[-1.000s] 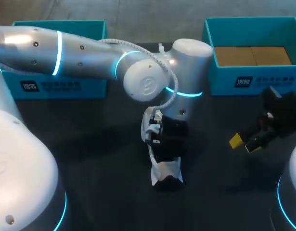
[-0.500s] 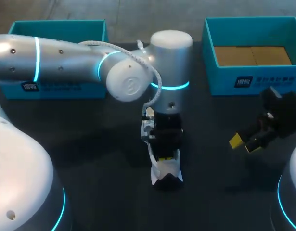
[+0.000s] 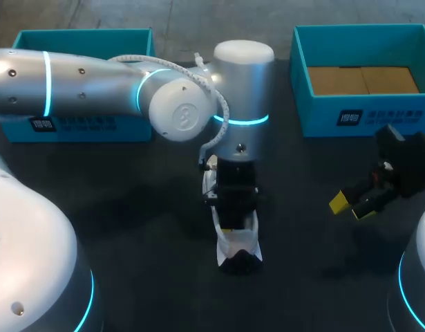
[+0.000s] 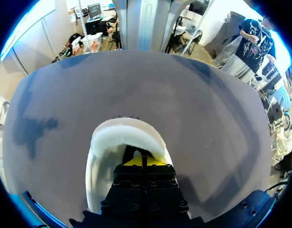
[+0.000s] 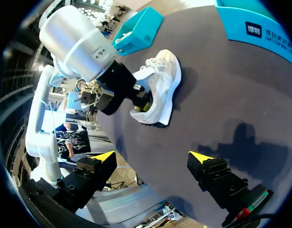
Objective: Take the shoe out of the shoebox, open the shoe tongue, remove and reinsert the insole, then place the shoe into the shoebox
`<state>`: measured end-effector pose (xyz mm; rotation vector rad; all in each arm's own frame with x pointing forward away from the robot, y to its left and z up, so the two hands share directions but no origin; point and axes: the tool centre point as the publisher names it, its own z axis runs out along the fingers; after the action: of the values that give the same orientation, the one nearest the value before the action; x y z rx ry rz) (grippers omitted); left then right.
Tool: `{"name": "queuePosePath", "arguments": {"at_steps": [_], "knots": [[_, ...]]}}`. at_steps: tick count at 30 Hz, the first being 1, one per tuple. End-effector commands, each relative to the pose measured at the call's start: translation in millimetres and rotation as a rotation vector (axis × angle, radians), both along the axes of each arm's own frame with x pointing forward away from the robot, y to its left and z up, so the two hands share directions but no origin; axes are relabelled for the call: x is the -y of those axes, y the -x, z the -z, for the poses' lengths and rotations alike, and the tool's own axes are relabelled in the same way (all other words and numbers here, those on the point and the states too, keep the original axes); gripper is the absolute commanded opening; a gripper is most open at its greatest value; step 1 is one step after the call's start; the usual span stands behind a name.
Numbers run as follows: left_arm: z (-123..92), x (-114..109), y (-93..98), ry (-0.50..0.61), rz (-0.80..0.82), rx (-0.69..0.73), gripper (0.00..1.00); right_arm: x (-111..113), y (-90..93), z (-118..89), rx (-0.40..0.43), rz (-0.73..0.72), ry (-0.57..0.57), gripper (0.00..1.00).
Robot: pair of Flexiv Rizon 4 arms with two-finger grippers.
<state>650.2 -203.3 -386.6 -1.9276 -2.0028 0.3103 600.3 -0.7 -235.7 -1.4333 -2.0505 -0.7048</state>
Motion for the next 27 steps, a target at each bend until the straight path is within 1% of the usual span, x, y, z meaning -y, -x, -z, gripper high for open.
{"name": "queuePosePath", "arguments": {"at_steps": [1, 6, 10, 12, 17, 20, 23, 27], "knots": [[17, 9, 3.4, -0.062, 0.026, -0.014, 0.00, 0, 1.1, 0, 0.000, 0.001, 0.003, 1.00], [32, 11, 7.2, -0.074, 0.028, 0.021, 0.00, 0, 1.1, 0, 0.000, 0.001, 0.003, 1.00], [40, 10, 7.2, -0.059, 0.005, 0.044, 0.00, 0, 1.1, 0, 0.000, 0.001, 0.003, 1.00], [40, 10, 6.8, -0.049, -0.005, 0.039, 0.00, 0, 1.1, 0, 0.000, 0.001, 0.003, 1.00], [14, 12, 2.4, 0.000, -0.021, 0.029, 0.00, 0, 1.1, 0, 0.000, 0.001, 0.003, 1.00], [-2, 14, -2.7, 0.041, -0.030, 0.048, 0.00, 0, 1.1, 0, 0.000, 0.001, 0.003, 1.00], [-5, 19, -4.0, 0.068, -0.038, 0.057, 0.00, 0, 1.1, 0, 0.000, 0.001, 0.003, 1.00], [6, 26, -0.9, 0.099, -0.043, 0.045, 0.00, 0, 1.1, 0, 0.000, 0.001, 0.003, 1.00]]}}
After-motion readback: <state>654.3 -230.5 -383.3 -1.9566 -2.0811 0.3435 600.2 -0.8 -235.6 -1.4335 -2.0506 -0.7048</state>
